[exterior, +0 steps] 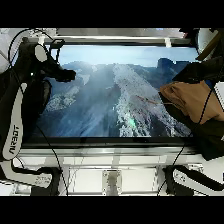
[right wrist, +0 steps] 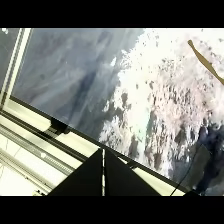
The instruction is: Fold the clothes and pants, and hang the long-sleeved shirts on hangers.
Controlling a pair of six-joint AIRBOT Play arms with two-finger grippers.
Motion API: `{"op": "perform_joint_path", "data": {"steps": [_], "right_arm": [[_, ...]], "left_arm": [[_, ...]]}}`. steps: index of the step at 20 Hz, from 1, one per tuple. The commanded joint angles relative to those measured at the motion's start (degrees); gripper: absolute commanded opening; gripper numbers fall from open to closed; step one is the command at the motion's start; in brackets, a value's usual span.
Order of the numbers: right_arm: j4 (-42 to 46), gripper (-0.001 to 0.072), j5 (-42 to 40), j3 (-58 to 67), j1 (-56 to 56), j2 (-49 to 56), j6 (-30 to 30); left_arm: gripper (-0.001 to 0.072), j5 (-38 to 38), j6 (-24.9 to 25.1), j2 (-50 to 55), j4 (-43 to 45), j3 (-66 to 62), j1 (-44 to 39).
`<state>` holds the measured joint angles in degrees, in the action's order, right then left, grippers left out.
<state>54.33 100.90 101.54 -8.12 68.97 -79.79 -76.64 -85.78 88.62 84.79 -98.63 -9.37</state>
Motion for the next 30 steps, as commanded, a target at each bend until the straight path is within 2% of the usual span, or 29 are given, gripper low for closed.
{"op": "perform_joint_path", "data": {"steps": [1, 7, 15, 17, 18, 20, 21, 24, 30], "right_arm": [[-0.02, 0.0013, -0.02, 0.02, 0.07, 0.0, -0.07], [-0.04, 0.0013, -0.48, 0.02, 0.07, 0.0, -0.2], [-0.04, 0.0013, -6.56, -0.02, 0.07, 0.02, -0.17], [-0.04, 0.0013, -9.6, -0.17, 0.07, 0.02, -0.15], [-0.07, 0.0013, -11.08, -0.52, 0.07, 0.04, -0.15], [-0.07, 0.0013, -12.46, -1.51, 0.09, 0.48, -0.15], [-0.07, 0.0013, -12.48, -2.21, 0.09, 0.85, -0.15], [0.11, 0.0013, -12.55, -5.42, 1.79, 2.78, -0.04], [0.66, 0.0014, -15.37, -8.7, 12.09, 10.95, 0.02]], "left_arm": [[0.0024, 0.0, 0.02, 0.02, 0.02, -0.02, -0.04], [0.0024, 0.0, 0.02, 0.02, 0.02, -0.02, -0.04], [0.0024, 1.46, 0.07, 0.42, 0.24, -0.02, -0.04], [0.0037, 2.23, 1.11, 1.6, 5.73, -0.02, 0.31], [0.0122, 2.03, 1.05, 2.29, 11.61, -0.02, 0.66], [0.0645, 1.77, -3.15, 4.02, 24.63, -0.02, 2.47], [0.0693, 1.81, -6.86, 4.92, 27.98, -0.02, 4.26], [0.0692, 3.39, -11.17, 8.37, 26.77, -0.02, 10.64], [0.0692, 7.48, -11.54, 17.09, 27.26, -0.02, 18.36]]}}
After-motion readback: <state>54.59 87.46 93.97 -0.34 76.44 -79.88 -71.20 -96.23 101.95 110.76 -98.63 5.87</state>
